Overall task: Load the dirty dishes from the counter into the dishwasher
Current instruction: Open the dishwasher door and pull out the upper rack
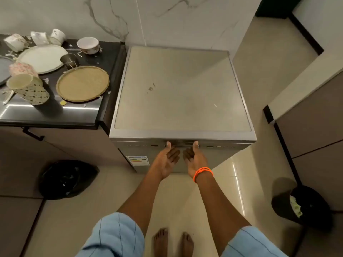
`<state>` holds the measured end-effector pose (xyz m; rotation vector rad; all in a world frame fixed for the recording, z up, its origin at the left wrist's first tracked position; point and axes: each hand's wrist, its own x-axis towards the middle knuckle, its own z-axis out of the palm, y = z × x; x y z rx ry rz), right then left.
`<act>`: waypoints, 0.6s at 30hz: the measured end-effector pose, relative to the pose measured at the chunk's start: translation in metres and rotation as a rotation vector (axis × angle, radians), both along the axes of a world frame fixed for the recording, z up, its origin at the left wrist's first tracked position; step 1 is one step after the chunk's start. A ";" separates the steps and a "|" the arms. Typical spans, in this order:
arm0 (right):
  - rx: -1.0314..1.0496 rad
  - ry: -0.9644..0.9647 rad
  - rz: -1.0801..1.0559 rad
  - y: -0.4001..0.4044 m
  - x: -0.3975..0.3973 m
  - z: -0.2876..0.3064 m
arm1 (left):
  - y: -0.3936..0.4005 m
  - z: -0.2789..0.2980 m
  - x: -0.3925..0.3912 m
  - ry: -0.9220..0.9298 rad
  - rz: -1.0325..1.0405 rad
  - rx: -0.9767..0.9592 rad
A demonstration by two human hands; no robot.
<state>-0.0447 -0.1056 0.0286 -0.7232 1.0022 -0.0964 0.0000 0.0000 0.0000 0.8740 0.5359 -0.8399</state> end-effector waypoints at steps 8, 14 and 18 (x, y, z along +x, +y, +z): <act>0.225 -0.183 -0.301 -0.004 0.015 -0.020 | -0.018 -0.021 0.004 0.021 0.253 -0.148; 0.216 -0.195 -0.253 -0.004 0.018 -0.028 | -0.029 -0.017 0.003 -0.008 0.250 -0.049; 0.229 -0.209 -0.212 -0.002 0.020 -0.026 | -0.040 -0.014 0.001 -0.021 0.257 0.037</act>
